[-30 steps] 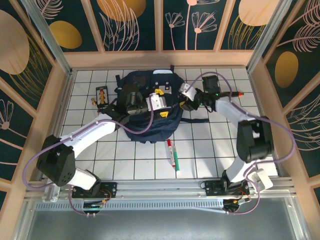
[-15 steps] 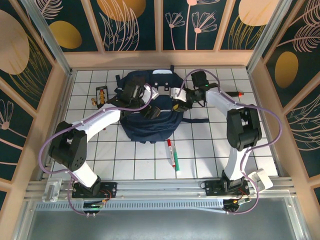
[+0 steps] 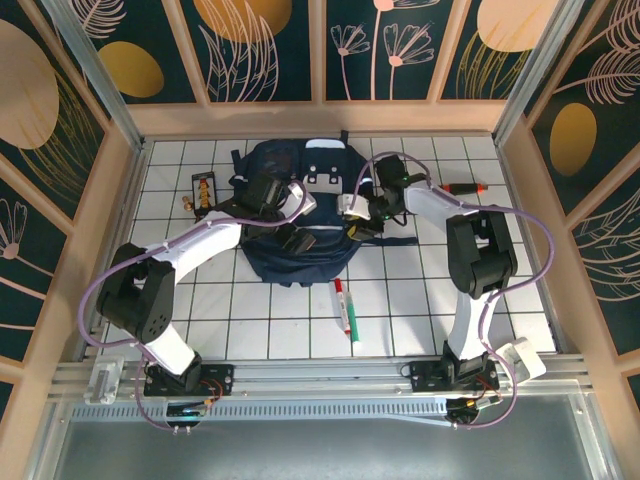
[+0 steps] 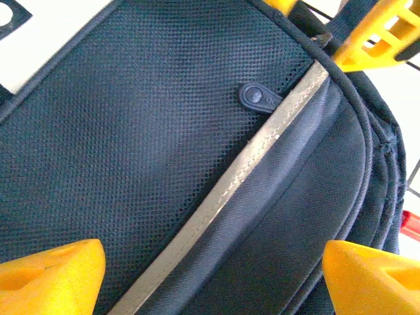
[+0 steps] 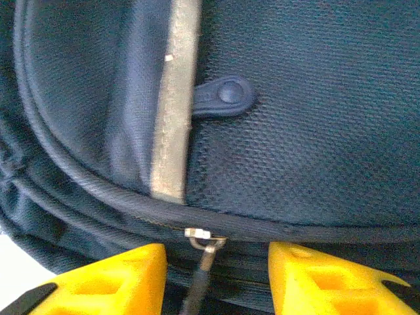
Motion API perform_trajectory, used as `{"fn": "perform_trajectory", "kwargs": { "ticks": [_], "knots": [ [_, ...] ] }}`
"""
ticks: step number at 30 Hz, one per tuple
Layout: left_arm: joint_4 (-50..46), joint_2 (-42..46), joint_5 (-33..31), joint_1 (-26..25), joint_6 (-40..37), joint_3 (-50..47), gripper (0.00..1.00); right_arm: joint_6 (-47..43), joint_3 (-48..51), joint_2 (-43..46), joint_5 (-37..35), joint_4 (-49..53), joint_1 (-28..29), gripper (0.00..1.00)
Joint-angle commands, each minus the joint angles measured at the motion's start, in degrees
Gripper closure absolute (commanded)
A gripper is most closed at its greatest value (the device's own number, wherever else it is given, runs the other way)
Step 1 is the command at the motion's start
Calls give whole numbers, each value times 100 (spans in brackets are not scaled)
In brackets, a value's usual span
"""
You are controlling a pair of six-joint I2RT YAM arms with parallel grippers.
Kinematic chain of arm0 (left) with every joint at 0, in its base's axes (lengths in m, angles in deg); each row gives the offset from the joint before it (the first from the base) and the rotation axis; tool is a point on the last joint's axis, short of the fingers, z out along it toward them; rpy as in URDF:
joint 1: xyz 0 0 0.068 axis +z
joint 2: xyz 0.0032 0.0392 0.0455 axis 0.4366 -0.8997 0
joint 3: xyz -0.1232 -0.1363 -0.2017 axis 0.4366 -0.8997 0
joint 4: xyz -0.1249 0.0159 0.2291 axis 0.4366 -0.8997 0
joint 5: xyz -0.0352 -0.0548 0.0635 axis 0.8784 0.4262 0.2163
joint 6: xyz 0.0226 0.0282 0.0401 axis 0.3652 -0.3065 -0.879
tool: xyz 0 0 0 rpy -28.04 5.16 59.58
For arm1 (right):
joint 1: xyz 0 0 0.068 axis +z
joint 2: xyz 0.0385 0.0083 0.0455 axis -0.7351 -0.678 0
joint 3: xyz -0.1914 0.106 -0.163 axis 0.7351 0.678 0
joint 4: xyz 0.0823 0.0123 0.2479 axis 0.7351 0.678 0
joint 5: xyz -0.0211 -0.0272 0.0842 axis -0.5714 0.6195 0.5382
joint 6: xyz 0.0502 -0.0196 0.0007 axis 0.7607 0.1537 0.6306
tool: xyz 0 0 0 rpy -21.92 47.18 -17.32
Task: Pack books, pencil case, and school supplies into a backpack
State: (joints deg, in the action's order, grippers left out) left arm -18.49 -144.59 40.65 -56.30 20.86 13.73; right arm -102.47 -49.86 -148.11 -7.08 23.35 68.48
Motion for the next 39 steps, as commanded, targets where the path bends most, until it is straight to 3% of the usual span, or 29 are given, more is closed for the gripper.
{"fn": "perform_trajectory", "kwargs": {
  "ticks": [1, 3, 5, 11, 13, 15, 18, 21, 26, 30, 32, 39],
  "knots": [
    [-100, 236, 7, 1, -482, -84, 16, -199, 109, 136, -25, 8, 141, 71],
    [-99, 263, 81, 5, -930, -150, 16, -286, 161, 225, -107, -55, 179, 91],
    [105, 289, 75, 1, -1292, -259, 17, -301, 236, 410, -80, -155, 161, 98],
    [1245, 537, 452, -8, -3033, -884, 17, 138, 582, 1125, 769, -935, -241, 100],
    [1755, 596, 458, -3, -3217, -1135, 16, 395, 689, 1285, 902, -1241, -368, 100],
    [1797, 418, 377, 5, -2944, -787, 16, 727, 784, 1391, 894, -1591, -482, 100],
    [1079, -239, 187, 0, -2719, 208, 22, 1380, 967, 1472, 1037, -2205, -680, 100],
    [923, -887, -92, 0, -2453, 784, 49, 1630, 1079, 1509, 992, -2417, -745, 100],
    [1058, -1167, 628, 0, -1951, 902, 65, 2194, 1371, 1635, 724, -2920, -746, 100],
    [1473, -1102, 993, 0, -1460, 707, 85, 2506, 1489, 1719, 661, -3013, -556, 100],
    [1523, -1062, 1239, 3, -1396, 686, 100, 2451, 1477, 1714, 425, -2744, -333, 100],
    [1922, -1002, 1961, 0, -649, 709, 100, 3129, 1408, 1607, -147, -2459, 139, 100]
  ]
}}
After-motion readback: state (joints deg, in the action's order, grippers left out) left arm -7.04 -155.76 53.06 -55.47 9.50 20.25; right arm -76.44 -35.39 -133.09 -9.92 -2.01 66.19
